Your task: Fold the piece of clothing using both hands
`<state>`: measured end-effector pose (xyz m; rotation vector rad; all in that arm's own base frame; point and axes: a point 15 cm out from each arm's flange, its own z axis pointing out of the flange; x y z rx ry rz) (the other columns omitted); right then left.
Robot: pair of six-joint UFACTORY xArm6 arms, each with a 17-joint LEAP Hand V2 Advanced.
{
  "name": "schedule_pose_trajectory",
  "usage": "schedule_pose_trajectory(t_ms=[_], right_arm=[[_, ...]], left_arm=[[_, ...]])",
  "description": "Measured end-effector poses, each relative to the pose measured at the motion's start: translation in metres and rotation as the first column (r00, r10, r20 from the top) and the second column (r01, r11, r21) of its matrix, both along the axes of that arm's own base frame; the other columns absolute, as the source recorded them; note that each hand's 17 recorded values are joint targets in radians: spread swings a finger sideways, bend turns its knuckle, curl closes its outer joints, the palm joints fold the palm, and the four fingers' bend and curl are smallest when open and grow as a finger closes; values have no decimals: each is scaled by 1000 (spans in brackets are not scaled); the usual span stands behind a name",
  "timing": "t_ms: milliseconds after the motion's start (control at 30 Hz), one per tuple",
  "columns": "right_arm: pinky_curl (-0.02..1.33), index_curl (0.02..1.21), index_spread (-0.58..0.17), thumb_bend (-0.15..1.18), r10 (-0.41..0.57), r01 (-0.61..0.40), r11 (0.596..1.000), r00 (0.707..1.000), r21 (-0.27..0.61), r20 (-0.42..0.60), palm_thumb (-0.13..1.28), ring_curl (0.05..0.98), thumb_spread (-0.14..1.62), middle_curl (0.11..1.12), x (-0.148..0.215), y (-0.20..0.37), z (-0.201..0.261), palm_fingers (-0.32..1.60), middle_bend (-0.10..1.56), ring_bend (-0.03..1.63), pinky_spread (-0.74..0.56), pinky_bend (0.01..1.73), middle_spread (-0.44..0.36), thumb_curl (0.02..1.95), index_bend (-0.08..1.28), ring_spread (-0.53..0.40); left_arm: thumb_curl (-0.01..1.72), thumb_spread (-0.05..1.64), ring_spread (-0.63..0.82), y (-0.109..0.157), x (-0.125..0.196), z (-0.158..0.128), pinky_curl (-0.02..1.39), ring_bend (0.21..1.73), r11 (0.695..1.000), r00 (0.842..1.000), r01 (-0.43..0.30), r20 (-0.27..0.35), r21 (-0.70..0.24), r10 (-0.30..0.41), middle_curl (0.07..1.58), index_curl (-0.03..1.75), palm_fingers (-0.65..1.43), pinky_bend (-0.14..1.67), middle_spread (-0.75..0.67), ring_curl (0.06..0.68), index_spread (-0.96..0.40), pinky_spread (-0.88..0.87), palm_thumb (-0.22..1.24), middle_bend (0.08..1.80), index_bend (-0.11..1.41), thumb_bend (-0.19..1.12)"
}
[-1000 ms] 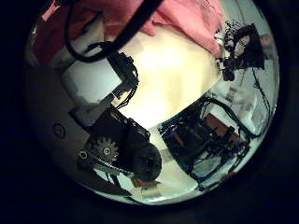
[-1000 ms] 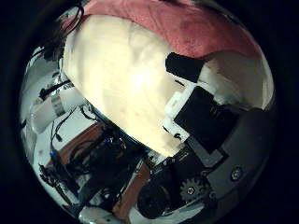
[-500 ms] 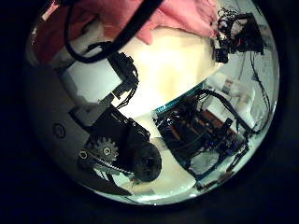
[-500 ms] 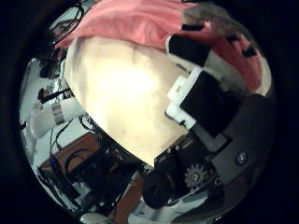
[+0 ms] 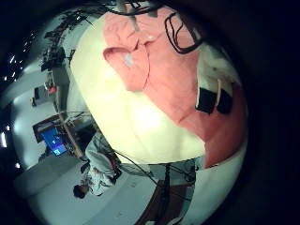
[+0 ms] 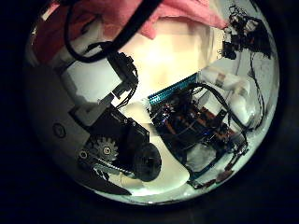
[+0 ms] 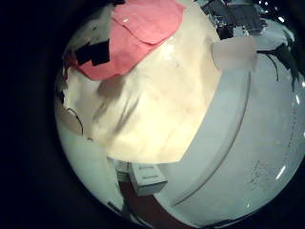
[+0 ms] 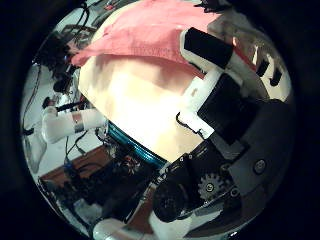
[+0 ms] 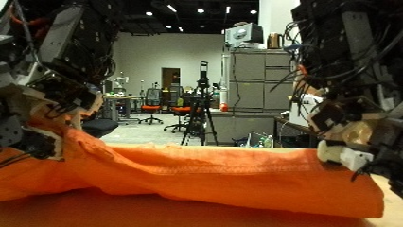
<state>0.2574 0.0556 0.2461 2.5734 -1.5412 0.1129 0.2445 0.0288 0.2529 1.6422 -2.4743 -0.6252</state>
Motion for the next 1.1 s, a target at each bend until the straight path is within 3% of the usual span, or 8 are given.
schedule_pose_trajectory(t_ms=[267, 533, 633, 733, 867, 1100], right_arm=[[694, 839, -271, -9, -24, 19, 999, 993, 43, 116, 1080, 657, 1201, 708, 26, 5, 52, 1179, 1256, 1303, -278, 1256, -123, 490, 1023, -221], [699, 830, -260, -17, -58, 47, 997, 983, 67, 177, 1069, 652, 1183, 691, 54, 11, 90, 1182, 1273, 1306, -280, 1246, -119, 505, 1039, -218], [678, 800, -266, -78, -59, 48, 996, 985, 69, 165, 855, 629, 1214, 660, 51, 12, 82, 1163, 1225, 1288, -315, 1212, -123, 464, 988, -222], [650, 769, -299, -78, -50, 43, 997, 992, 65, 118, 651, 601, 1203, 628, 39, 15, 59, 1034, 1129, 1251, -371, 1215, -143, 393, 846, -236], [627, 740, -353, -76, -17, 18, 998, 1000, 57, -19, 428, 584, 1133, 614, -1, 32, -10, 873, 1036, 1236, -449, 1204, -161, 327, 676, -266], [562, 706, -386, -49, 9, -5, 998, 998, 56, -59, 243, 557, 992, 608, -12, 47, -30, 661, 939, 1203, -539, 1119, -170, 292, 464, -268]], left_arm=[[592, 895, -475, -9, 4, 34, 615, 1265, 1000, 1000, -10, 3, -19, 10, 1104, 1382, 1115, 1133, -633, 536, -727, -657, 789, 801, 194, -26], [589, 898, -472, -11, 13, 71, 611, 1271, 999, 997, -43, -70, 1, 43, 1091, 1384, 1118, 1142, -637, 534, -727, -654, 772, 809, 198, -26], [589, 902, -473, -10, 12, 66, 611, 1271, 999, 995, -40, -87, 6, 41, 1088, 1385, 1115, 1145, -637, 533, -727, -652, 774, 812, 198, -24], [589, 904, -473, -11, 9, 61, 610, 1269, 999, 994, -36, -101, 8, 37, 1085, 1386, 1113, 1148, -638, 532, -727, -649, 774, 816, 199, -24], [586, 906, -472, -14, 12, 56, 605, 1273, 1000, 993, -22, -112, 11, 23, 1081, 1386, 1107, 1140, -638, 533, -725, -650, 770, 823, 197, -25], [583, 907, -471, -14, 15, 55, 603, 1276, 1000, 993, -19, -113, 12, 20, 1076, 1388, 1103, 1142, -636, 533, -723, -650, 772, 830, 193, -23]])
